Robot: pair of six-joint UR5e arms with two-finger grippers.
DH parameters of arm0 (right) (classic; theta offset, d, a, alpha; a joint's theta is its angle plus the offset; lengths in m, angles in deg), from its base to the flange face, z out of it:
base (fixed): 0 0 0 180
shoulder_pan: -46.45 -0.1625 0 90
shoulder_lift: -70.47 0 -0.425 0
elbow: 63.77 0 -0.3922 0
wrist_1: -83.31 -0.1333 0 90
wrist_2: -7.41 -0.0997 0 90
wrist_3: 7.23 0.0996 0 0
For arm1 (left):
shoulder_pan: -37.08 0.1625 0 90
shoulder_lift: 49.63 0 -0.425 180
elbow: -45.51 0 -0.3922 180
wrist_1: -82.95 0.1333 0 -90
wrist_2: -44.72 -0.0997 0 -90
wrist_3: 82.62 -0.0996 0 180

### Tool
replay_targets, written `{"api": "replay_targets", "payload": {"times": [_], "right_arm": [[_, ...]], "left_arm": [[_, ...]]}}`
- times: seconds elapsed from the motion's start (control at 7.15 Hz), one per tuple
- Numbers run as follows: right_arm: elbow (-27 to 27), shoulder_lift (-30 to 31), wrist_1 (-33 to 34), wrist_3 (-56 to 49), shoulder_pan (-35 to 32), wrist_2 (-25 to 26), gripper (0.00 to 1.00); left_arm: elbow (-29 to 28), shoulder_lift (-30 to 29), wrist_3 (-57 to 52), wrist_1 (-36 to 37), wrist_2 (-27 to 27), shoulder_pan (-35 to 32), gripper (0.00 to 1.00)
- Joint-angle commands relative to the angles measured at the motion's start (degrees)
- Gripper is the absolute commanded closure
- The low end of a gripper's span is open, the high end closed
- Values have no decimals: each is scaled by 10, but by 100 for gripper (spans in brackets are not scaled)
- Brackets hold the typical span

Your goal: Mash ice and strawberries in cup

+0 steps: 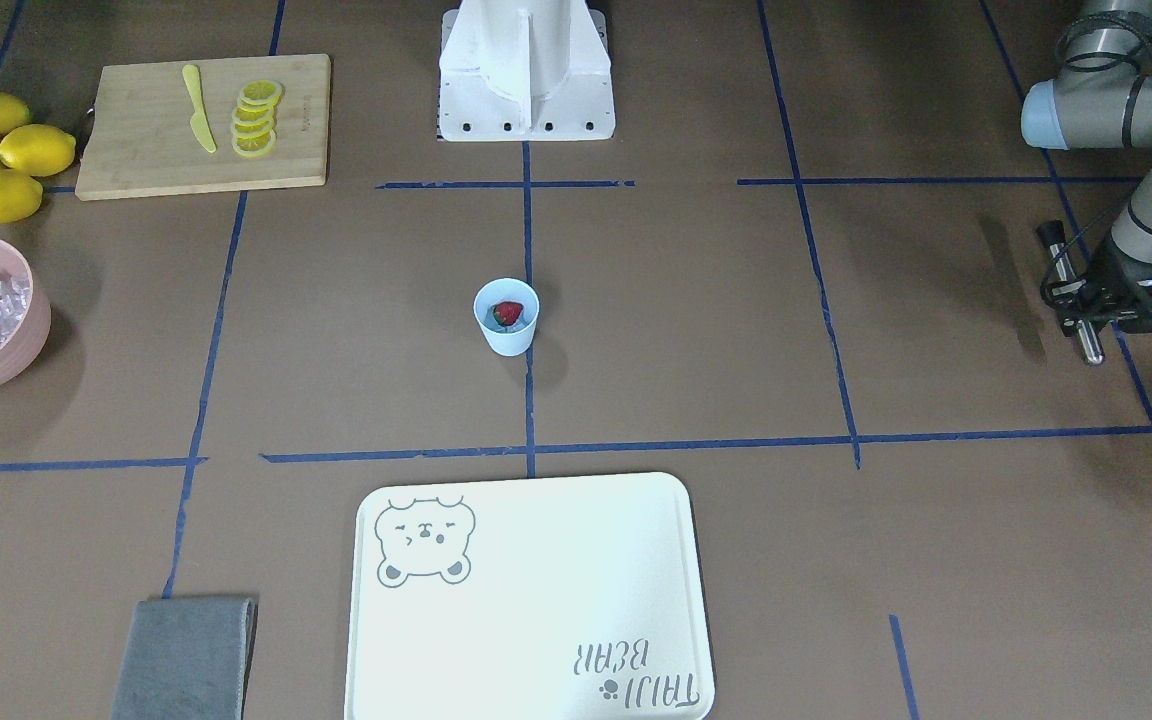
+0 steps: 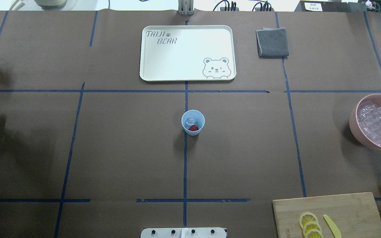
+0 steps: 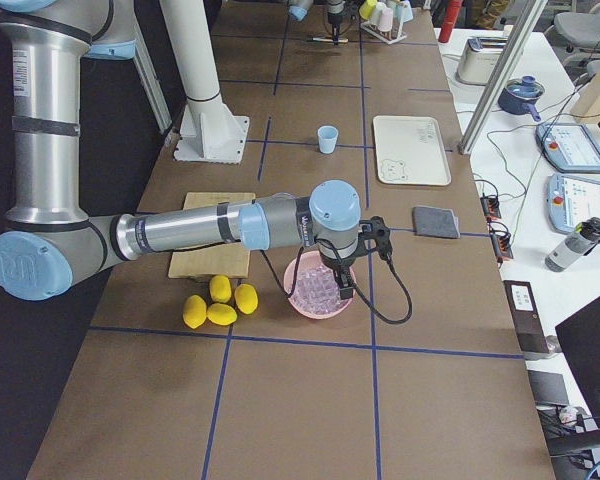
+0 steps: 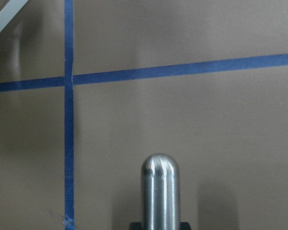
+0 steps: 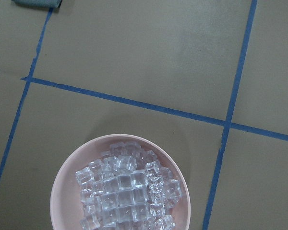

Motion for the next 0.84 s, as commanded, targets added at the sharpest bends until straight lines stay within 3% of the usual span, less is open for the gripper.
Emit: {"api": "replay_targets", "payload": {"times": [0.0,0.14,0.28,0.42,0.7], "right_arm": [[0,-1,0,0,0,0,1],[0,-1,0,0,0,0,1],[0,-1,0,0,0,0,1],[0,-1,0,-1,0,0,1],[-1,0,0,-1,0,1,1]], "left_arm": [[-8,9,-14,-1,-1,1,100],[-8,9,-14,-1,-1,0,94],[-8,9,-13,1,-1,0,65],[-9,10,-13,0,-1,0,1],[-7,10,-14,-1,-1,-2,0]]}}
